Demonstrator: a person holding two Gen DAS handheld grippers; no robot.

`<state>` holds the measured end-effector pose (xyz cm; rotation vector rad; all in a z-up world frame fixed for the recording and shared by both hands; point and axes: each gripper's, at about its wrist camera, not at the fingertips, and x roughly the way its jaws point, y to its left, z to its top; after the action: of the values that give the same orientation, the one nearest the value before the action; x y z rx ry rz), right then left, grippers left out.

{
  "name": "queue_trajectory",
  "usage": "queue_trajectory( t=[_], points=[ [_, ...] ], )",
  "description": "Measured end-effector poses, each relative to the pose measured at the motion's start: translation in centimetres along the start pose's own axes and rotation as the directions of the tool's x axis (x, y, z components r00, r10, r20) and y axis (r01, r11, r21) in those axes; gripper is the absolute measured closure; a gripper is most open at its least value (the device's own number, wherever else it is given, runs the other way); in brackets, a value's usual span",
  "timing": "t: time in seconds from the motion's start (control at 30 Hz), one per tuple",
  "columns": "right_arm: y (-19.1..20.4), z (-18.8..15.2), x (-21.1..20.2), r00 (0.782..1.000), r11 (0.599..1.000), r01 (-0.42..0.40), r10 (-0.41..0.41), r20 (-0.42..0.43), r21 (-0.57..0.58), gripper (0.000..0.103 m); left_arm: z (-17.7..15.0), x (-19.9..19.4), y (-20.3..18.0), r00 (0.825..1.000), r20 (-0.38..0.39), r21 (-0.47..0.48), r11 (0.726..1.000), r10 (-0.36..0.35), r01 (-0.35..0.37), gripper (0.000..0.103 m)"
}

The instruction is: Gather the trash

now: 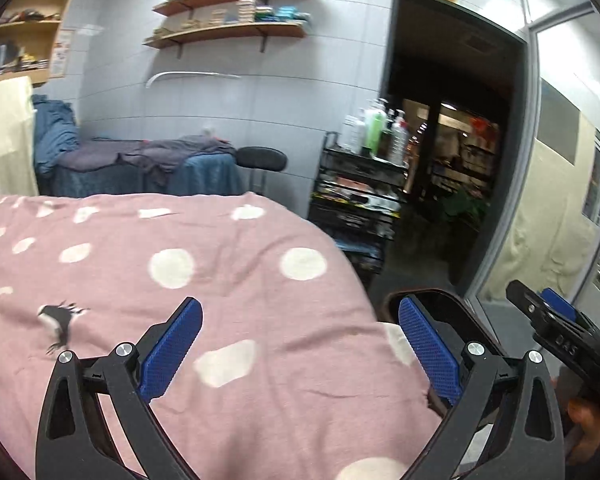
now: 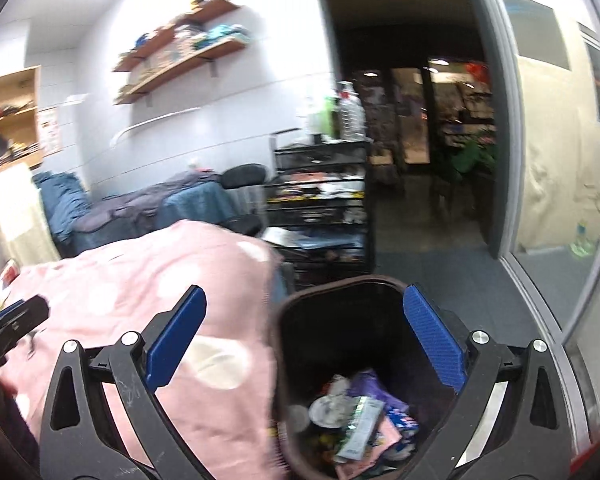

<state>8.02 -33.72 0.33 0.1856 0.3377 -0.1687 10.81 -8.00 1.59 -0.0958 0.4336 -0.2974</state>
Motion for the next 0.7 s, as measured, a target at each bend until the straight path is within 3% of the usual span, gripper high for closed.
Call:
queue_trajectory(
  t=[0.23,0.5,0.7],
  points=[
    [4.7,-1.3,-2.5,0.994,0.993,-0.098,0.101,0.046,-0.065,0.006,-0.8,-4.2,3.5,0.985,0.102,-0.062,0.989,0.141,-0.135,0.005],
    [8.6,-2.6,-4.6,0.981,0.977,-0.172,0.182,0.074,-0.127,0.006,-1.4,-7.3,5.5,0.969,0.168,-0.114,0.980,0.182,-0.164,0.005],
    [9.4,-2.8,-5.4,0.975,0.972,-0.193,0.205,0.085,-0.135,0.006,-1.8,-7.9,5.6,0.964,0.181,-0.115,0.977,0.198,-0.179,0.005]
  ],
)
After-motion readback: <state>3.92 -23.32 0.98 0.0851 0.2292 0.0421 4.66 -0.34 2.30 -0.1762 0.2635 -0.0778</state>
